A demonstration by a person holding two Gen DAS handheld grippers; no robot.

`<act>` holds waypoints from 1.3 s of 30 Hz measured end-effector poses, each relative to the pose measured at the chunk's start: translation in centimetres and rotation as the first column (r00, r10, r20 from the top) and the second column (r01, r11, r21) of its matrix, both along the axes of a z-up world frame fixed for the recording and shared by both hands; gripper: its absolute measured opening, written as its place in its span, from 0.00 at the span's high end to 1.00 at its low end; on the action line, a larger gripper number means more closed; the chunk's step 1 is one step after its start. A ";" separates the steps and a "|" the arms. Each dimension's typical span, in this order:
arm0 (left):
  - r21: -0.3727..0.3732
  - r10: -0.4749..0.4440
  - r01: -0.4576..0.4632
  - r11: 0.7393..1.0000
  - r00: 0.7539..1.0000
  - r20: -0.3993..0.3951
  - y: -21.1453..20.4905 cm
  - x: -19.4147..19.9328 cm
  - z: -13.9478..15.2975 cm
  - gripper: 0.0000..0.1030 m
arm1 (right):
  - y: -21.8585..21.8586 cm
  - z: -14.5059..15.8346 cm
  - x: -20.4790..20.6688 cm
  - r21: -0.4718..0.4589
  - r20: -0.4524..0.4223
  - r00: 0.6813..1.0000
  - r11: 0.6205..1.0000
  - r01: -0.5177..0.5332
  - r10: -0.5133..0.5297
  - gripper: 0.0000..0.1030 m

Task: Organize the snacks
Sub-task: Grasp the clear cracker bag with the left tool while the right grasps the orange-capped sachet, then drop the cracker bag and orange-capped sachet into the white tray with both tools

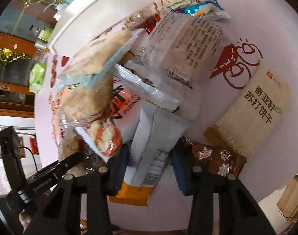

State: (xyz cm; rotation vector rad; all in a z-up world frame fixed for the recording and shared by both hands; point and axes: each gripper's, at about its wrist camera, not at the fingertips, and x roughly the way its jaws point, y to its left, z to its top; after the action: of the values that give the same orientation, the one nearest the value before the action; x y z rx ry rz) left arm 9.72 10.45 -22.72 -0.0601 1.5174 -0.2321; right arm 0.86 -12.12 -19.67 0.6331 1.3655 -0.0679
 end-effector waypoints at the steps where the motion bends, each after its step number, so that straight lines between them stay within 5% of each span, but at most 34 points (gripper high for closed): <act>1: -0.002 0.002 -0.002 1.000 1.000 0.002 0.2 -0.2 0.1 0.43 | -0.1 0.4 -0.1 0.011 0.016 1.000 1.000 0.003 -0.003 0.58; 6: 0.017 -0.013 0.012 1.000 0.998 0.055 0.9 -1.4 1.9 0.43 | -0.9 3.1 -0.4 0.044 0.104 0.995 0.999 -0.008 0.003 0.58; 14: 0.005 -0.051 0.052 0.999 0.967 0.250 0.7 -2.4 10.3 0.43 | 0.7 10.0 0.9 -0.105 0.243 0.959 0.987 -0.123 0.145 0.58; 20: 0.010 -0.110 0.117 0.993 0.896 0.430 -1.2 -1.4 18.2 0.43 | 0.6 16.4 4.0 -0.291 0.328 0.912 0.945 -0.152 0.248 0.58; 27: 0.048 -0.148 0.148 0.988 0.794 0.590 -4.0 3.8 25.0 0.43 | -1.7 23.5 12.0 -0.442 0.443 0.867 0.897 -0.012 0.230 0.57; 33: 0.053 -0.113 0.103 0.993 0.747 0.656 -6.8 11.3 26.9 0.43 | -2.5 23.8 20.0 -0.511 0.446 0.871 0.858 0.057 0.207 0.57; 39: 0.089 -0.105 0.063 0.994 0.761 0.640 -9.5 18.7 24.1 0.43 | -3.0 18.6 25.2 -0.567 0.360 0.911 0.822 0.046 0.198 0.57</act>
State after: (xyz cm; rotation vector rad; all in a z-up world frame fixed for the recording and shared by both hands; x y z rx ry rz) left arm 28.38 0.96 1.34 0.1309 0.8293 -0.2452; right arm 26.01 -15.11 -1.07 0.0694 0.8915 -0.2546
